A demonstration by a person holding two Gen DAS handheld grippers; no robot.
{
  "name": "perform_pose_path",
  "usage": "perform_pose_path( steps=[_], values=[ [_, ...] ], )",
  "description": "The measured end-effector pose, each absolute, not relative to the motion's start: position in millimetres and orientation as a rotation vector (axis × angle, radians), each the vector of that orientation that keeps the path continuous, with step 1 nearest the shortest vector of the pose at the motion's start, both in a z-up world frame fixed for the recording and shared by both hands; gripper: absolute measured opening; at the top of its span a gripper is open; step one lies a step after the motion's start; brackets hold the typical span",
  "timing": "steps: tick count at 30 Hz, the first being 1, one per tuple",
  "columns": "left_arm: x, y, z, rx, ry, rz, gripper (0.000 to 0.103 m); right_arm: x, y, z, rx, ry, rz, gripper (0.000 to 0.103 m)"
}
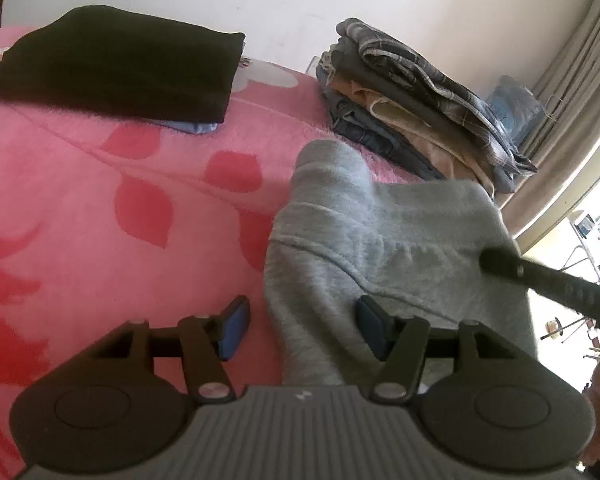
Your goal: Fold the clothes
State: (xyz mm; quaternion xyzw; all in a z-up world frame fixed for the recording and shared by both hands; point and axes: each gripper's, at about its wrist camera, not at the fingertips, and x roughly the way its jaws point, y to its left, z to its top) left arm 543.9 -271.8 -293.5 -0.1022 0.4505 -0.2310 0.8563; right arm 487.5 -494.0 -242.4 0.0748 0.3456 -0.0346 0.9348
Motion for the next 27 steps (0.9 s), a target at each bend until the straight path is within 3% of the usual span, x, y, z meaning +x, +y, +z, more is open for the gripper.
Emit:
perform_pose_path(
  steps=[8,27],
  values=[
    [550.0,-268.4,-285.1,-0.270,0.958,-0.432,0.056,526.0,-490.6,-230.2,0.075,0.706,-0.065,0.004],
    [566.2,-269.7,-289.1,-0.244,0.949,-0.366,0.055,563.2,-501.3,-235.7,0.198,0.716,-0.011,0.004]
  ],
)
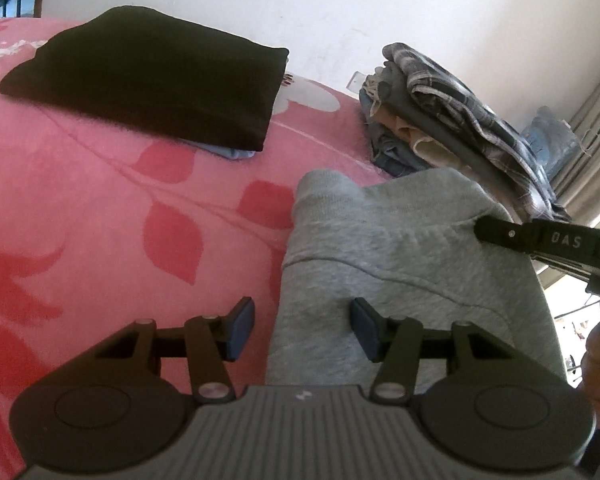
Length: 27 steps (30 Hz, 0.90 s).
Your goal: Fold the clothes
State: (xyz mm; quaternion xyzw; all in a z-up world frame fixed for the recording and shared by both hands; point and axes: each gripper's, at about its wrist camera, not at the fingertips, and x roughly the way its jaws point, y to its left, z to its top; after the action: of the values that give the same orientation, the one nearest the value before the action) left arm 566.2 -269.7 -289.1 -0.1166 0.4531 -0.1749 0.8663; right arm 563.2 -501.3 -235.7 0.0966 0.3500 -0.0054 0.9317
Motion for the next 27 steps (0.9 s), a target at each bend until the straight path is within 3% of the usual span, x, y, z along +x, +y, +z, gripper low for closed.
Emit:
perform_pose_path(
  steps=[4,6,10,11,13,21,25,27],
  values=[
    [566.8,-273.2,-291.7,-0.215,0.948,-0.365,0.058,568.2,-509.3,-254.4,0.218,0.758,-0.026,0.005],
    [566.6,-275.7,-293.0,-0.200,0.947,-0.357,0.058,570.6,-519.5,-264.1,0.258,0.787,-0.027,0.010],
    [566.3,-278.2,-293.0,-0.183,0.944,-0.351,0.058,564.6,-550.2,-261.6,0.396,0.814,0.001,0.048],
    [566.6,-277.9,-293.0,-0.181,0.944,-0.352,0.058,560.8,-558.3,-258.2,0.426,0.818,0.010,0.053],
    [567.1,-276.8,-293.3,-0.178,0.944,-0.354,0.058,542.0,-569.7,-245.8,0.425,0.797,0.022,0.055],
    [566.4,-278.4,-293.2,-0.145,0.935,-0.350,0.061,423.5,-586.4,-231.2,0.487,0.812,0.053,0.054],
    [562.8,-280.7,-293.6,-0.117,0.918,-0.339,0.063,376.2,-570.1,-243.6,0.473,0.853,0.127,0.024],
    [561.0,-282.7,-293.3,-0.097,0.909,-0.332,0.064,366.2,-556.8,-252.5,0.445,0.882,0.193,0.020]
  ],
)
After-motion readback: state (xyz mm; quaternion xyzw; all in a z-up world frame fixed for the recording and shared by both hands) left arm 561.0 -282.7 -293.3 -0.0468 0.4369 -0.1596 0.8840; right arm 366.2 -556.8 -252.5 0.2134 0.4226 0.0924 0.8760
